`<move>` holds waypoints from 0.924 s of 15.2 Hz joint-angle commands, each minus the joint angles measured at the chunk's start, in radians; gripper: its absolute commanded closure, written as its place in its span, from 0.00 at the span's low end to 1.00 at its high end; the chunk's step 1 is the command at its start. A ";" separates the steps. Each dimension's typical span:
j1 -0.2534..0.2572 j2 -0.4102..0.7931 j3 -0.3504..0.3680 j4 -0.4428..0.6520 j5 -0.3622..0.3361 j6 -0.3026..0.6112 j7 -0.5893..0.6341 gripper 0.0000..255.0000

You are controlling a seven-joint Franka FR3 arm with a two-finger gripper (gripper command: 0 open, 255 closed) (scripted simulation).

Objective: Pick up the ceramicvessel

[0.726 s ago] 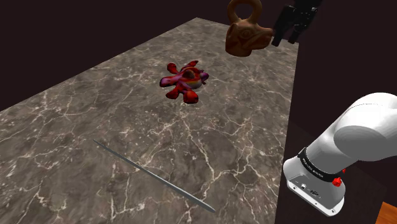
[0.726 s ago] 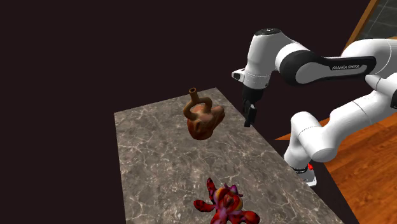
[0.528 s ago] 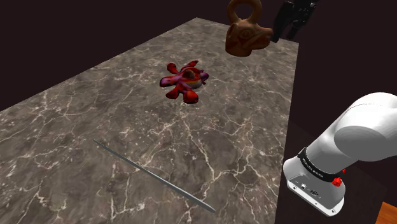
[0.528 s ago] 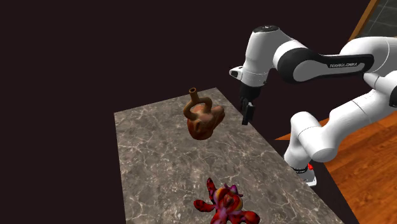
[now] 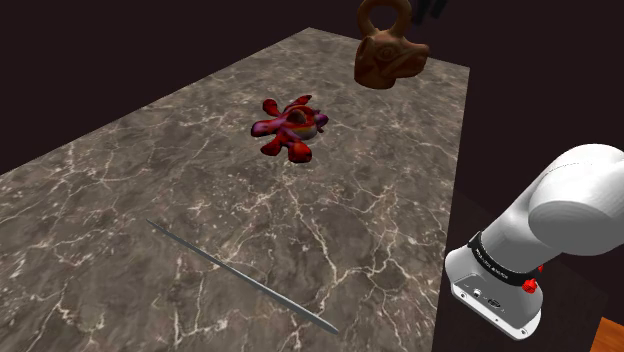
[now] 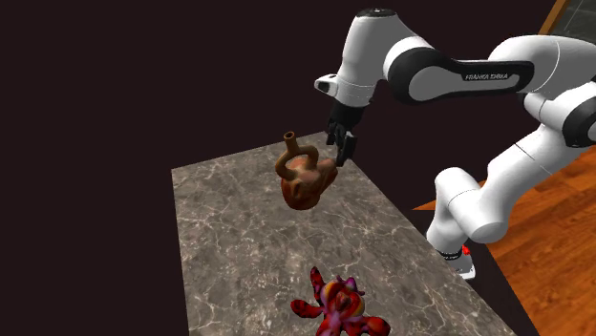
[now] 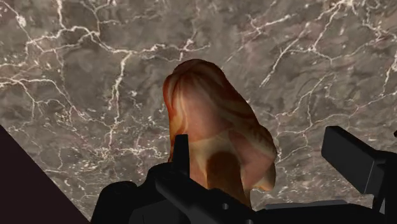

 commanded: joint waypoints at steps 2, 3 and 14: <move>0.022 0.073 -0.015 0.103 -0.015 0.012 -0.086 0.00; 0.029 0.099 -0.019 0.140 -0.018 0.015 -0.113 0.00; 0.039 0.119 -0.028 0.084 -0.027 0.119 -0.161 0.00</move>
